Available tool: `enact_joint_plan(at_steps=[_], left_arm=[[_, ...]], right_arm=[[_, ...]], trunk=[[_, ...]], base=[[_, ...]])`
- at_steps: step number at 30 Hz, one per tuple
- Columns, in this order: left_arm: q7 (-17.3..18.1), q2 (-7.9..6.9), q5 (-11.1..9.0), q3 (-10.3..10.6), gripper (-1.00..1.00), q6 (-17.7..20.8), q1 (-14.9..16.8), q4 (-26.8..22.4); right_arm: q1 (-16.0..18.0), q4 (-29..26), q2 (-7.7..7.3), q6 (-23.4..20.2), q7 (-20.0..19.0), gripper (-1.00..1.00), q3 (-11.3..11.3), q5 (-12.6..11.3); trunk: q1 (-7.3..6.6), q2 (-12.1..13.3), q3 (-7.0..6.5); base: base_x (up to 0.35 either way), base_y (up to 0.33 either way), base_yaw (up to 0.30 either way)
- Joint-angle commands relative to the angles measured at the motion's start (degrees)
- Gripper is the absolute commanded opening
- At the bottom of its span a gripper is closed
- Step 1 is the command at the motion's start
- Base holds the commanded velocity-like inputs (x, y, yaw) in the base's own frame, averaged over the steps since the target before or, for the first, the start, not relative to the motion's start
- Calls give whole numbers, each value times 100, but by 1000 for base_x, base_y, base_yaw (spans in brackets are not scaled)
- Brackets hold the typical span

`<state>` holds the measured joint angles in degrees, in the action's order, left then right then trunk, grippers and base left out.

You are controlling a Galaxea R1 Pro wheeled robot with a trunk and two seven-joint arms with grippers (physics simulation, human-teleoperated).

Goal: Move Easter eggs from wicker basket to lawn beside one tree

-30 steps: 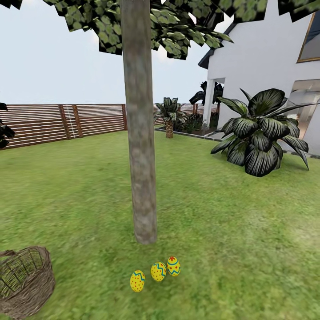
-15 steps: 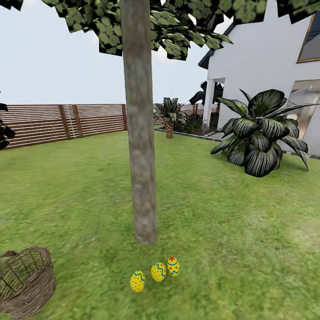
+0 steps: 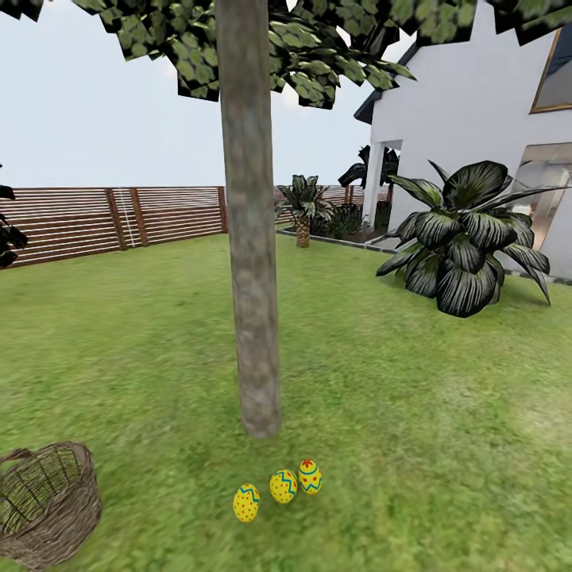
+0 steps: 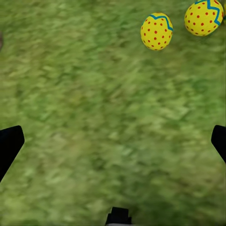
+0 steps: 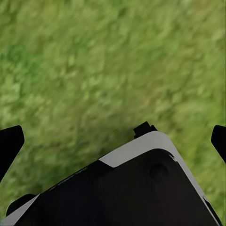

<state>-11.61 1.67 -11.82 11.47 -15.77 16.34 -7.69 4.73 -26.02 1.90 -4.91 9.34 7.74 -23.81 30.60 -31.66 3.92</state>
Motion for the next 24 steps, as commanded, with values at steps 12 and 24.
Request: enact_joint_plan(at_steps=[12, 24], left_arm=[[-23, 0, -49, 55, 100, -17, -29, 4], [-25, -80, -56, 43, 100, -15, -286, 4]], right_arm=[[1, -17, 3, -28, 17, 100, 0, -36], [1, 329, 6, 131, 18, 100, -8, -37]], trunk=[[-262, 473, -205], [-482, 875, -385]], base=[[0, 0, 0], [0, 0, 0]])
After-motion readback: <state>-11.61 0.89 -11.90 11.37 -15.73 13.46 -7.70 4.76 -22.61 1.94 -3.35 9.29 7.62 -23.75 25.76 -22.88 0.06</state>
